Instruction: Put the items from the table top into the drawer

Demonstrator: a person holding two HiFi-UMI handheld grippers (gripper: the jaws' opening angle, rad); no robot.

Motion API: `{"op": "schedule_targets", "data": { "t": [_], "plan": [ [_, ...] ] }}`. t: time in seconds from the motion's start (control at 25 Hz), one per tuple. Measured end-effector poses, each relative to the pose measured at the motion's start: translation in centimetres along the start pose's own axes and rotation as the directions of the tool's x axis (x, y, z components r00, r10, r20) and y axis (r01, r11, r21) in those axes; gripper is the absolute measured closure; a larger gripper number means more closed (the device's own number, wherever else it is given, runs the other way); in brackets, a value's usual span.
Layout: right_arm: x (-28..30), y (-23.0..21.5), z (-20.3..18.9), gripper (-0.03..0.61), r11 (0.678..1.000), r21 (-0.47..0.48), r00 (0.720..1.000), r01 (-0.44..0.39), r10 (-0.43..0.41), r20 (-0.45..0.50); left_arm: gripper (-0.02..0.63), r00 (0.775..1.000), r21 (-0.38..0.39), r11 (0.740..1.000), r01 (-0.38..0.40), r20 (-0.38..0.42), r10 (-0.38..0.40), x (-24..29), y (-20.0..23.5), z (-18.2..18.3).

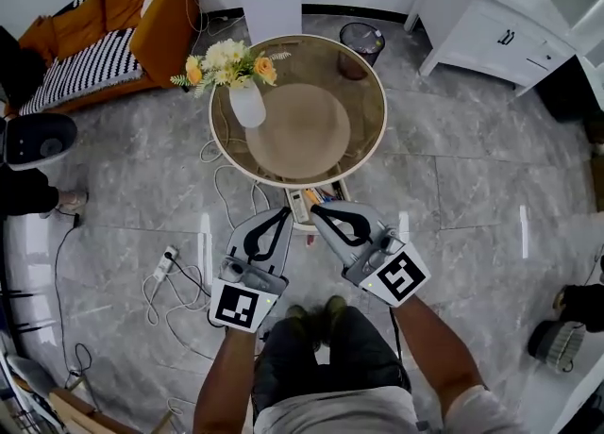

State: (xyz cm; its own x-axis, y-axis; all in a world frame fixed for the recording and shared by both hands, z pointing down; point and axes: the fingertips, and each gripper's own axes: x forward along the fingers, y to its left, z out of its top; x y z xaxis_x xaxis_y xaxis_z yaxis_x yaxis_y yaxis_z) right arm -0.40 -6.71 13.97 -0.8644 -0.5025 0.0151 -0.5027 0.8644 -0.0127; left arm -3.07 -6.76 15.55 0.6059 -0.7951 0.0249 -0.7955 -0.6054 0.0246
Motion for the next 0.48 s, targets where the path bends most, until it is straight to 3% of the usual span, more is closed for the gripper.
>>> {"op": "schedule_targets", "data": {
  "t": [0.28,0.48],
  "plan": [
    [-0.6,2.7,8.4,0.578,1.000,0.017,1.000,0.008,-0.008,0.018,0.614,0.999,-0.005,1.000,0.020,0.024,-0.020,-2.2,-1.8,8.5],
    [-1.7,3.9,12.2,0.578,1.000,0.020,0.999,0.018,-0.019,0.031,0.614,0.999,-0.015,0.999,0.037,0.030,-0.037,-3.4,-3.3,12.2]
  ]
}}
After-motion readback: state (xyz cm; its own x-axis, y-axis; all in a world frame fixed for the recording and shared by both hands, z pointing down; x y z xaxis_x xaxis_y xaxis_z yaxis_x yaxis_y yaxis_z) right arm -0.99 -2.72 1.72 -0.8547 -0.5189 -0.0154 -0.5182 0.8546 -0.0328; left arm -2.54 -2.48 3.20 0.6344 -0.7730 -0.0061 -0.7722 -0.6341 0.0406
